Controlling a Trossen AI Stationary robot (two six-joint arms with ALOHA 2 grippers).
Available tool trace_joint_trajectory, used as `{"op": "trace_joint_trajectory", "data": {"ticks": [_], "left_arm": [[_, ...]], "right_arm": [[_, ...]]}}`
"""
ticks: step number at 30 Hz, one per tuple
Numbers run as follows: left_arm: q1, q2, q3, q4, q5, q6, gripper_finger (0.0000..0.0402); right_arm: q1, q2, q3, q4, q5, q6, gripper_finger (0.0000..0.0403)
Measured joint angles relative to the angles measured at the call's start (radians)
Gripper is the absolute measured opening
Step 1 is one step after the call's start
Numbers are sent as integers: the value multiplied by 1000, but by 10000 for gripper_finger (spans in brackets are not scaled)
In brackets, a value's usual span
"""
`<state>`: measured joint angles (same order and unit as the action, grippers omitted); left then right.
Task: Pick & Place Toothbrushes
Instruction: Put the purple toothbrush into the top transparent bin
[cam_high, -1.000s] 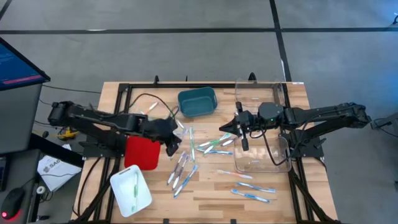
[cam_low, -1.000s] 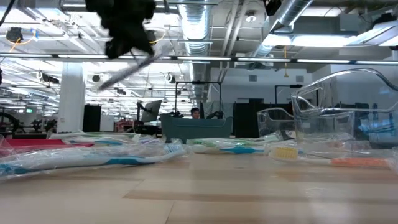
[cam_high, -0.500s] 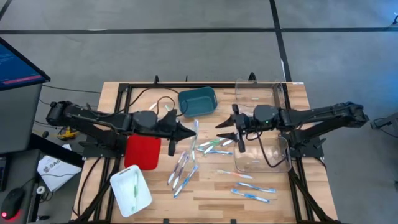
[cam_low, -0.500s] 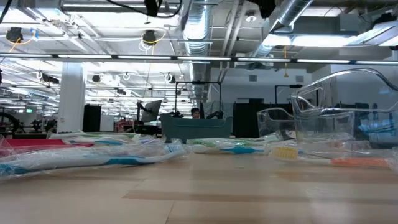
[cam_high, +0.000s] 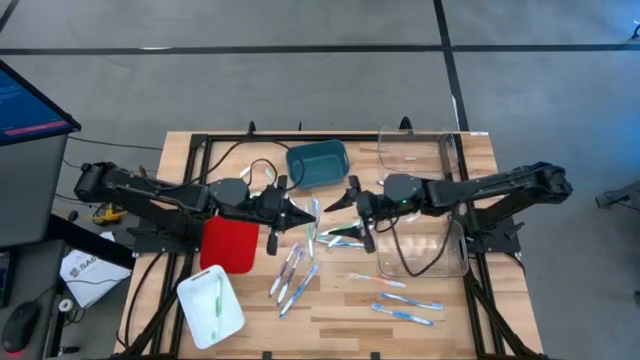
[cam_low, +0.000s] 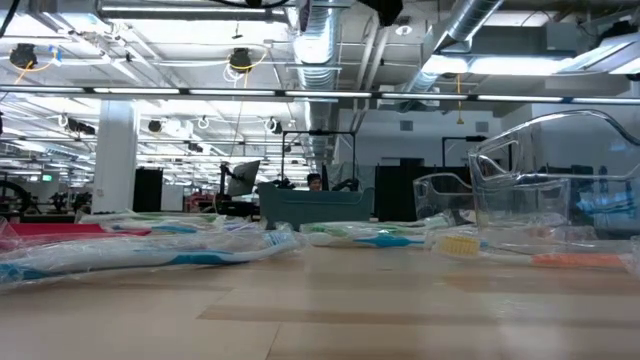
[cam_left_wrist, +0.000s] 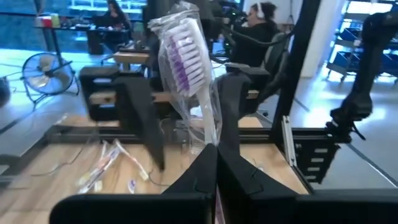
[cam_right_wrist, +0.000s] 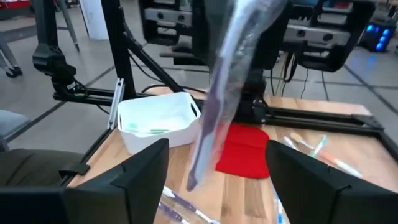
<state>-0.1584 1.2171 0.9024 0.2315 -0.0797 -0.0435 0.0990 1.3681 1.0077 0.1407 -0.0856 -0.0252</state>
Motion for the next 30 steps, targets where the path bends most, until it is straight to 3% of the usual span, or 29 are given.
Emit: {"op": "trace_joint_trajectory", "data": {"ticks": [12, 30], "left_arm": [[-3, 0, -37, 59, -2, 36, 0], [-3, 0, -37, 78, -7, 39, 0]], "right_arm": [[0, 139, 102, 14, -62, 61, 261], [31, 129, 101, 32, -69, 52, 260]]}}
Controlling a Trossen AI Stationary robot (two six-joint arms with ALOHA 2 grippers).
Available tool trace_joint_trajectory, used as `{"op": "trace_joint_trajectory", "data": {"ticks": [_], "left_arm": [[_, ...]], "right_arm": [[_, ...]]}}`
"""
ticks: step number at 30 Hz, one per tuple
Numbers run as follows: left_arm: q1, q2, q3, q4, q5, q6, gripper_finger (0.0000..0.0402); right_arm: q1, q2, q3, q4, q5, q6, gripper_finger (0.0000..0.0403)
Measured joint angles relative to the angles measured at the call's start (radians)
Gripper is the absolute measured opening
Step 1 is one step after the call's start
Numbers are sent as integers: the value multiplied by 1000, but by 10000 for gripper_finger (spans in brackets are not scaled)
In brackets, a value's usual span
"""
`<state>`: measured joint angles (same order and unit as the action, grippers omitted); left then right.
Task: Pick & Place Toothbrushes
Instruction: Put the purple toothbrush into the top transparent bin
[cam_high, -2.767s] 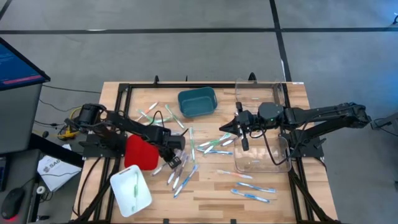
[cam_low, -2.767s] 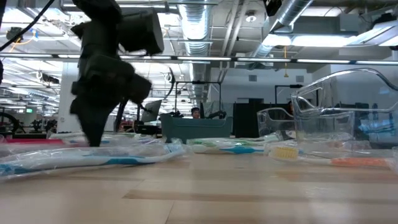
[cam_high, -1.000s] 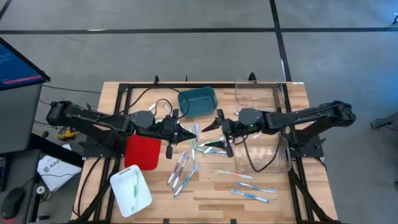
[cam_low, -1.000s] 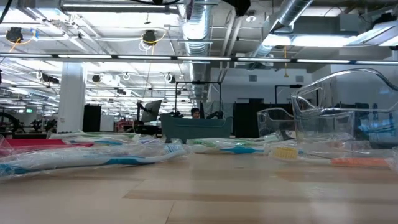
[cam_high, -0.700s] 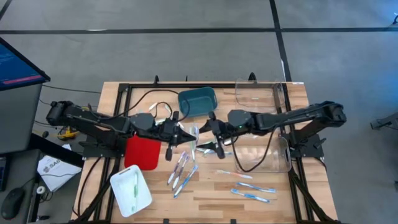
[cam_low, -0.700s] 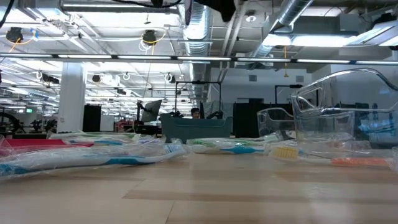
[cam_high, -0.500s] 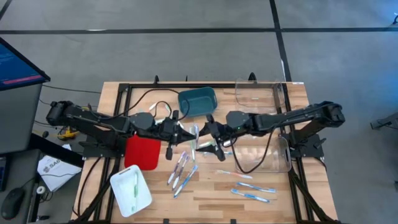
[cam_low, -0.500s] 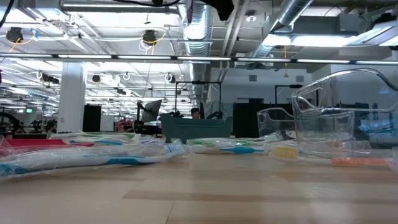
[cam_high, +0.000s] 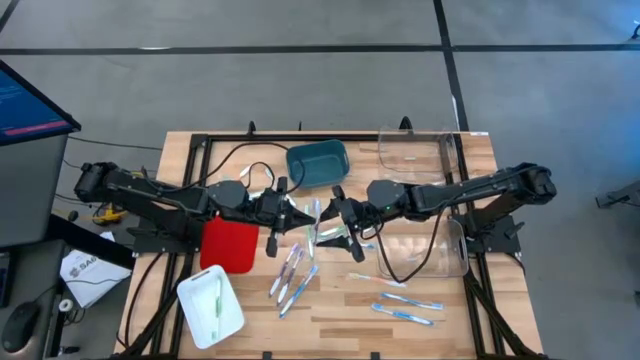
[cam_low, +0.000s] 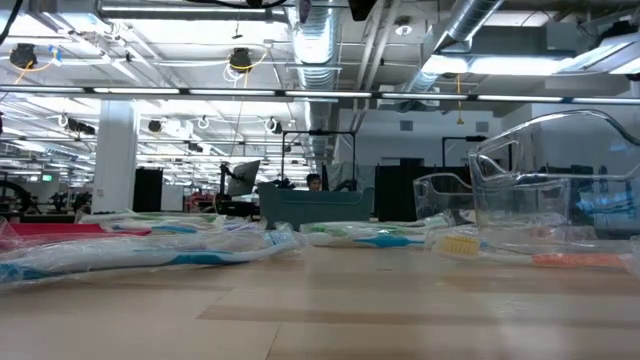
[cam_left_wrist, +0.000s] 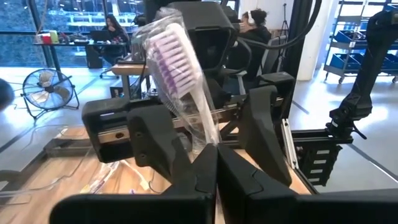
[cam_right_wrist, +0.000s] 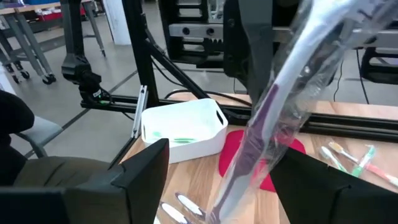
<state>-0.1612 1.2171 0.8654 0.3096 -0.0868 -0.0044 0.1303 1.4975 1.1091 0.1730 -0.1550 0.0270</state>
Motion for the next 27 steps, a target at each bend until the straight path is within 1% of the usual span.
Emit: {"op": "trace_joint_trajectory", "data": {"ticks": [4, 7, 10, 15, 16, 17, 21, 23, 25, 27], "left_arm": [[0, 0, 0, 1, 0, 0, 0], [0, 0, 0, 5, 0, 0, 0], [0, 0, 0, 8, 0, 0, 0], [0, 0, 0, 9, 6, 0, 0], [-1, 0, 0, 11, 6, 0, 0], [-1, 0, 0, 10, 5, 0, 0], [0, 0, 0, 6, 7, -2, 0], [-6, 0, 0, 4, 7, -1, 2], [-11, 0, 0, 7, 6, 0, 9], [-19, -7, 0, -6, -10, 0, 25]], "right_arm": [[0, 0, 0, 11, 2, 1, 245], [0, 0, 0, 27, 5, 8, 211], [-1, 0, 0, 35, 6, 8, 158], [-11, 0, 0, 40, 8, -8, 40], [-14, 0, 0, 36, 10, -10, 22], [-18, 0, 0, 32, 9, -10, 16], [-29, -1, 0, 11, 9, 6, 20], [-30, -1, 0, 0, 9, 6, 11], [-31, -1, 0, -16, 8, 4, 10], [-30, -1, 0, -25, 7, 9, 12]]}}
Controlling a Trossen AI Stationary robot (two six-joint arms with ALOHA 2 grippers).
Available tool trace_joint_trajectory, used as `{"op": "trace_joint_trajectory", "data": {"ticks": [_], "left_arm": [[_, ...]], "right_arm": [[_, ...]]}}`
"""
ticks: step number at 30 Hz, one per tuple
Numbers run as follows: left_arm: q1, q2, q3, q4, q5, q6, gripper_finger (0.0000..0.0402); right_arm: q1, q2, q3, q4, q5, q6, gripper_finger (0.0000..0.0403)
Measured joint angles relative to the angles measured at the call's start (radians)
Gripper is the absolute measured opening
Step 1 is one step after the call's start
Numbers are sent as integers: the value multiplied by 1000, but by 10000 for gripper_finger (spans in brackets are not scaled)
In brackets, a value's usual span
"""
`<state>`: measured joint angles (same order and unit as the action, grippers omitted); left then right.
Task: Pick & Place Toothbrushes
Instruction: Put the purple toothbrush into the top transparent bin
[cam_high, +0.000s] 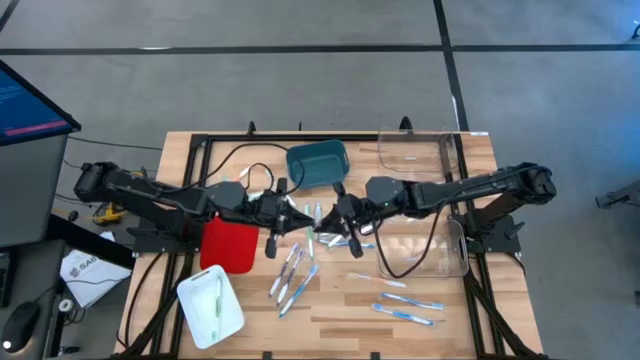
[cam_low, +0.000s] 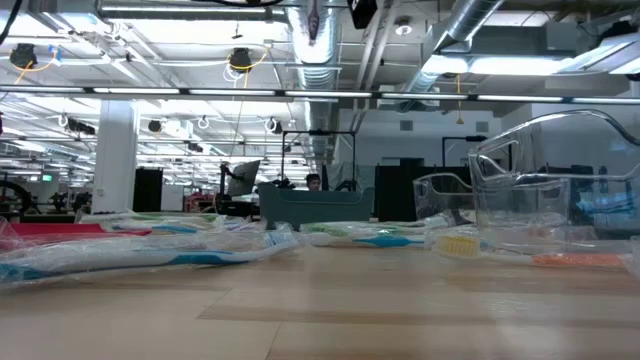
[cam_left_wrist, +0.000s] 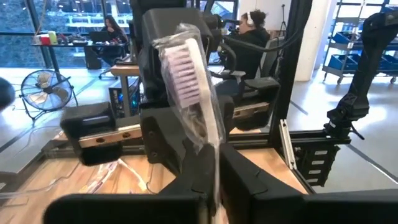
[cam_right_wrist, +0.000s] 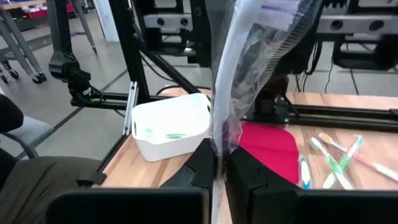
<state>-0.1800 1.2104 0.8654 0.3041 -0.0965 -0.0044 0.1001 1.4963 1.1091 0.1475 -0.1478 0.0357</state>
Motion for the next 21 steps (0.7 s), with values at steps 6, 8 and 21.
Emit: {"op": "trace_joint_trajectory", "data": {"ticks": [6, 8, 21], "left_arm": [[-4, -17, -1, -57, -36, -6, 121], [-4, -20, 0, -66, -36, -27, 156], [-23, -32, -20, -318, -28, -156, 249]], "right_arm": [[0, -15, -1, -53, 47, 0, 9], [0, -34, -3, -87, 69, 0, 9], [-131, -312, -1, -485, 421, 3, 9]]}}
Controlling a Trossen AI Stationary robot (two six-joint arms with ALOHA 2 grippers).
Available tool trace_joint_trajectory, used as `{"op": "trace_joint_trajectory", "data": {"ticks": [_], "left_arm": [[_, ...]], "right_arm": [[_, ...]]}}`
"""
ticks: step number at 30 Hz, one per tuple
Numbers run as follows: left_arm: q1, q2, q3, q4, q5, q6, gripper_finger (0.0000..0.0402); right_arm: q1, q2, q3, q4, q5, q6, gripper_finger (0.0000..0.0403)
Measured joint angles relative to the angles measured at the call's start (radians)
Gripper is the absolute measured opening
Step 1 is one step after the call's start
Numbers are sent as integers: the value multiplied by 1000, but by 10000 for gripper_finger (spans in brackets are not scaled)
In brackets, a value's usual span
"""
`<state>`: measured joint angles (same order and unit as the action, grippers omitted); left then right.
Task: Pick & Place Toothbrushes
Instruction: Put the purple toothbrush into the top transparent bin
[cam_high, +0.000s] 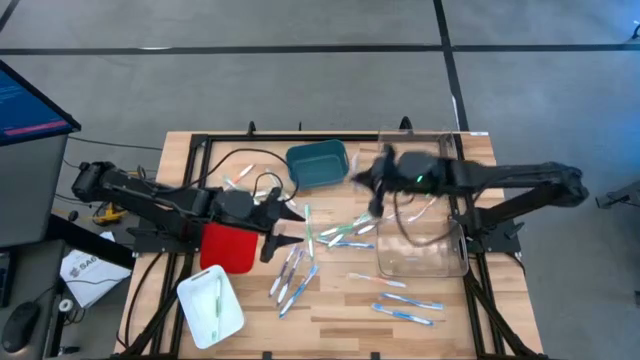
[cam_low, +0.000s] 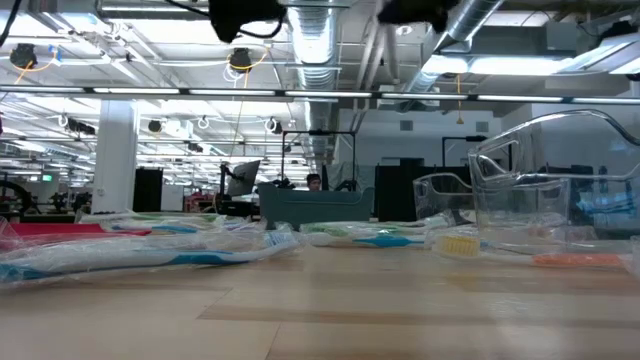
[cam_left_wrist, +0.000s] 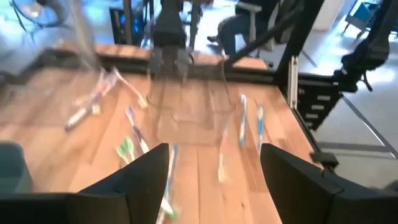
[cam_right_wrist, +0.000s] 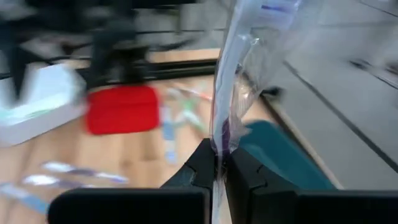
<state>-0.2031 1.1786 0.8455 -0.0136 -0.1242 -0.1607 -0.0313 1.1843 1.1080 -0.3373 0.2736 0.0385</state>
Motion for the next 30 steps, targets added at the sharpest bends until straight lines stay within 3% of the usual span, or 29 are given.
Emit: {"op": "trace_joint_trajectory", "data": {"ticks": [8, 13, 17, 21, 26, 30], "left_arm": [[-14, 0, -17, -10, 0, -5, 239], [-42, 0, -17, -8, 2, -4, 228], [-67, 0, -17, -7, 2, -4, 218], [-86, 0, -17, -8, 2, -4, 207], [-99, 0, -17, -8, 2, -4, 197], [-99, 0, -17, -9, 2, -5, 191]], "right_arm": [[-331, -86, 2, -163, 36, 70, 9], [-534, -22, 1, -248, 12, 30, 9], [-665, 61, 1, -259, -77, -50, 9], [-742, 140, 1, -258, -145, -156, 9], [-796, 216, 1, -323, -148, -289, 9], [-822, 261, 0, -426, -147, -301, 9]]}}
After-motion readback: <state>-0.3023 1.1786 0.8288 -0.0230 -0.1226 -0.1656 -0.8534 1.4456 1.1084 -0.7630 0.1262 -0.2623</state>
